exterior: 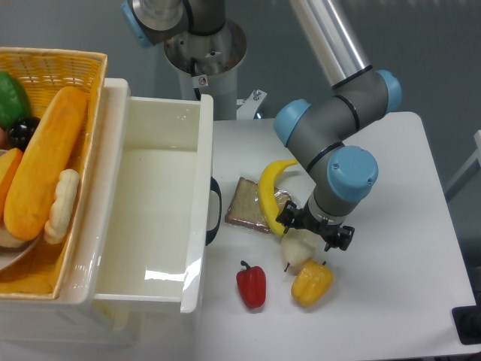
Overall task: Pick up the pear
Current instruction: 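Close the gripper around the white pear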
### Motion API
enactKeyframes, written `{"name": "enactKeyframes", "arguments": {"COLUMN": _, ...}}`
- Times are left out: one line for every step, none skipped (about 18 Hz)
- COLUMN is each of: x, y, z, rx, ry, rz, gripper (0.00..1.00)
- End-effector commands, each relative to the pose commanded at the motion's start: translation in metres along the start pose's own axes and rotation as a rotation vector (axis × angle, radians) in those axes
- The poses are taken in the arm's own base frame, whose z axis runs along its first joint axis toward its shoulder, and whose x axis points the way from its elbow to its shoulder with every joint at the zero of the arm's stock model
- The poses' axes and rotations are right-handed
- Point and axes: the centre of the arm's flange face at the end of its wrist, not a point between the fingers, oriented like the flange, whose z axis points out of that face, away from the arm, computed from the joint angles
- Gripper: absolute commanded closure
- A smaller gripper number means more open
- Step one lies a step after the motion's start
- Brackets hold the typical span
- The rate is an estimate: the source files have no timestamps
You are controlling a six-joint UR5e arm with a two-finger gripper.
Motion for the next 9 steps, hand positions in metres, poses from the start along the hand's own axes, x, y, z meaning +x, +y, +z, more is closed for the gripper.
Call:
{"name": "enactKeyframes", "arguments": {"x": 0.001, "y": -0.001, "z": 0.001, "rx": -0.001, "ry": 0.001, "rz": 0.001, "gripper": 0.0}}
{"name": "enactKeyframes", "arguments": {"x": 0.001, "y": -0.001, "z": 0.001, "rx": -0.001, "ry": 0.001, "rz": 0.001, "gripper": 0.0}}
{"name": "enactKeyframes", "arguments": {"x": 0.0, "y": -0.001, "z": 0.002, "rx": 0.0, "ry": 0.003, "rz": 0.003, "gripper": 0.0}}
{"name": "enactKeyframes", "arguments": {"x": 0.001, "y": -0.002, "z": 0.003, "rx": -0.001, "ry": 0.005, "rz": 0.004, "gripper": 0.0}}
{"name": "enactKeyframes", "arguments": {"x": 0.003, "y": -0.004, "z": 0.006, "rx": -0.004, "ry": 0.009, "rz": 0.008, "gripper": 0.0}}
{"name": "enactKeyframes", "arguments": {"x": 0.003, "y": -0.005, "z": 0.008, "rx": -0.007, "ry": 0.009, "rz": 0.01, "gripper": 0.0}}
{"name": "enactKeyframes", "arguments": {"x": 0.003, "y": -0.005, "z": 0.012, "rx": -0.009, "ry": 0.015, "rz": 0.011, "gripper": 0.0}}
{"name": "enactKeyframes", "arguments": {"x": 0.003, "y": -0.006, "z": 0.015, "rx": -0.012, "ry": 0.019, "rz": 0.012, "gripper": 0.0}}
{"name": "enactKeyframes", "arguments": {"x": 0.005, "y": -0.009, "z": 0.015, "rx": -0.012, "ry": 0.019, "rz": 0.015, "gripper": 0.0}}
